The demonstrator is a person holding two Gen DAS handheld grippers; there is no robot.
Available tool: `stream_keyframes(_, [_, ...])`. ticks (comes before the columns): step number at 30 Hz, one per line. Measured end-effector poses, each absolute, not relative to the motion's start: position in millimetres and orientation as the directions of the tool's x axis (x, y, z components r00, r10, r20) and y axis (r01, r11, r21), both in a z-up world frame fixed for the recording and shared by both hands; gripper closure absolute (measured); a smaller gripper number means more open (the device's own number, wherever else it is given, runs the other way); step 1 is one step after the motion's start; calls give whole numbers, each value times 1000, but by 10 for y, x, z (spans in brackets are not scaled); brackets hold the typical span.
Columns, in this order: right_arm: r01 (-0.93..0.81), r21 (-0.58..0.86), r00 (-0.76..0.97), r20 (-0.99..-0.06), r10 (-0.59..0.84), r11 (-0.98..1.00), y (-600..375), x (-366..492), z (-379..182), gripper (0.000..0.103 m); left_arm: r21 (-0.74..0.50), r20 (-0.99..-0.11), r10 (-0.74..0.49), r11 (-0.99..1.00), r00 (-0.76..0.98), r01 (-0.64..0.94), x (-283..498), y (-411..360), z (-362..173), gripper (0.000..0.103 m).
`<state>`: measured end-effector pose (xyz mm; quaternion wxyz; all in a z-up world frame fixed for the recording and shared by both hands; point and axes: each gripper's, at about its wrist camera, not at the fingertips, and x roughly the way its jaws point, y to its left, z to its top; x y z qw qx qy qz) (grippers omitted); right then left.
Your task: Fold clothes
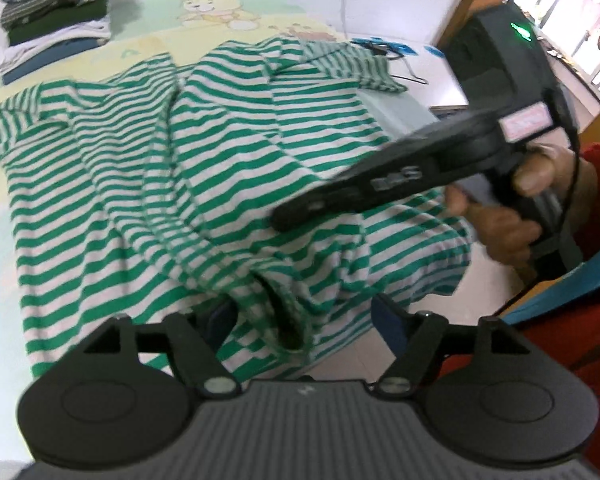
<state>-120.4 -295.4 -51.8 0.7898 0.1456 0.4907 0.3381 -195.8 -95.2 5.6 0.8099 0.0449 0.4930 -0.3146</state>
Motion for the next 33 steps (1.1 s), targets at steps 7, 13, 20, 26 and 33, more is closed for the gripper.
stream_keyframes(7, [-355,666,245,-611,753,656,-2826,-1114,-582,58,-267,-814,-496,783,303,562,-1882,-1069,79,27])
stream_keyframes(13, [-341,673,200,-631,750,657,-2607,-1006,-648,64,-257,-821,-488,780,297,571,-1920,-1142,64,23])
stream_keyframes(20, [-436,542,220,-710,669,718,-2622,-1092,-630,100,-271,-824,-494,775,279,571,-1926,-1229,-58,23])
stream_keyframes(26, [-407,538,276,-699,660,739,-2928,-1206,-618,100,-270,-835,-462,816,298,511,-1958,-968,-75,21])
stream_keyframes(33, [-355,530,315,-708,633,770,-3071,-1218,-754,101,-293,-835,-452,848,314,441,-1863,-747,-217,17])
